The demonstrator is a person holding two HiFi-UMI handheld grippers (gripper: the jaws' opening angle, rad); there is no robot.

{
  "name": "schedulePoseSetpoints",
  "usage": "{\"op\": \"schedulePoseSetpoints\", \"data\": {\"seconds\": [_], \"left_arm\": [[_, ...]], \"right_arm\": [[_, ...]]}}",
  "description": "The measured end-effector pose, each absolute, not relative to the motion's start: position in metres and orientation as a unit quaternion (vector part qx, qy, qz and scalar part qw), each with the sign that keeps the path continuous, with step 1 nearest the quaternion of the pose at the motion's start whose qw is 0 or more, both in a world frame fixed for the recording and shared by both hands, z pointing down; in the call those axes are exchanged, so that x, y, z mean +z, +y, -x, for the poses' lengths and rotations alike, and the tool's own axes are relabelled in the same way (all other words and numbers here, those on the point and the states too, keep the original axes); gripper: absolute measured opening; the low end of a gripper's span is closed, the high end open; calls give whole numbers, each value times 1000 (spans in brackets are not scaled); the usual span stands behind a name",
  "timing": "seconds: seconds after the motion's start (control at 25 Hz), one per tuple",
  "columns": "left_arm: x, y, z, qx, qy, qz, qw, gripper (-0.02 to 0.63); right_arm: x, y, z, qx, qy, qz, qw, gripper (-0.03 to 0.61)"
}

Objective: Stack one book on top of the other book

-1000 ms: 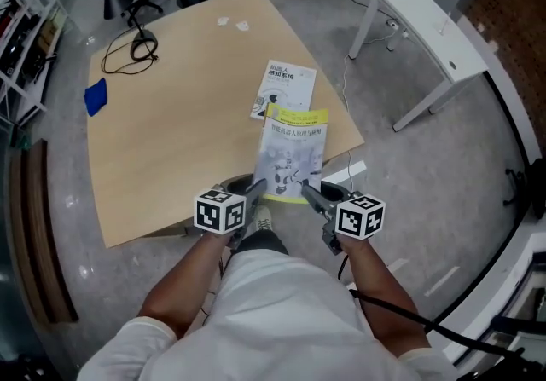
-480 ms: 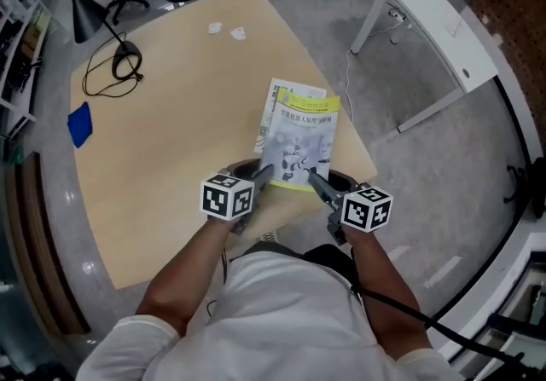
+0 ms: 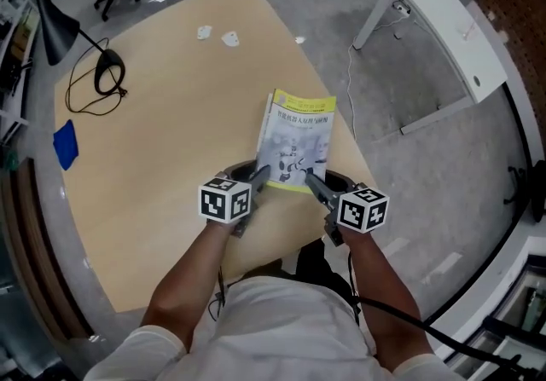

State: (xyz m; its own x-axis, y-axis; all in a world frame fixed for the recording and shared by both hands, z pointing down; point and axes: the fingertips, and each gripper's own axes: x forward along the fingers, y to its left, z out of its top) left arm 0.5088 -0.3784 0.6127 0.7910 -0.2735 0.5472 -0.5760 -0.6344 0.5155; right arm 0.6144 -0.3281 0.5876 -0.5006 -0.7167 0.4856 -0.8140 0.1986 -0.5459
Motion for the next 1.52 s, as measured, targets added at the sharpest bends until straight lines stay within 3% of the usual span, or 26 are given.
{"op": "schedulePoseSetpoints", "data": {"seconds": [0.6, 0.72, 0.8, 0.96, 1.16, 1.52], "left_arm": [[647, -373, -504, 244, -236, -862, 377, 147], [642, -378, -498, 249, -248, -873, 338, 168], [635, -379, -493, 257, -237, -884, 310, 220], [637, -354, -489, 356, -152, -892, 234, 287], [663, -337, -495, 459, -110, -871, 140, 298], [668, -339, -497, 499, -98, -849, 143, 285]], "right_arm": [[631, -314, -625, 440, -736, -504, 102, 142], [635, -312, -627, 426, -738, -503, 142, 190], [633, -309, -630, 403, -743, -501, 186, 244], [626, -297, -632, 363, -749, -483, 273, 312], [647, -284, -622, 320, -747, -431, 392, 345], [658, -298, -611, 287, -743, -415, 440, 348]]}}
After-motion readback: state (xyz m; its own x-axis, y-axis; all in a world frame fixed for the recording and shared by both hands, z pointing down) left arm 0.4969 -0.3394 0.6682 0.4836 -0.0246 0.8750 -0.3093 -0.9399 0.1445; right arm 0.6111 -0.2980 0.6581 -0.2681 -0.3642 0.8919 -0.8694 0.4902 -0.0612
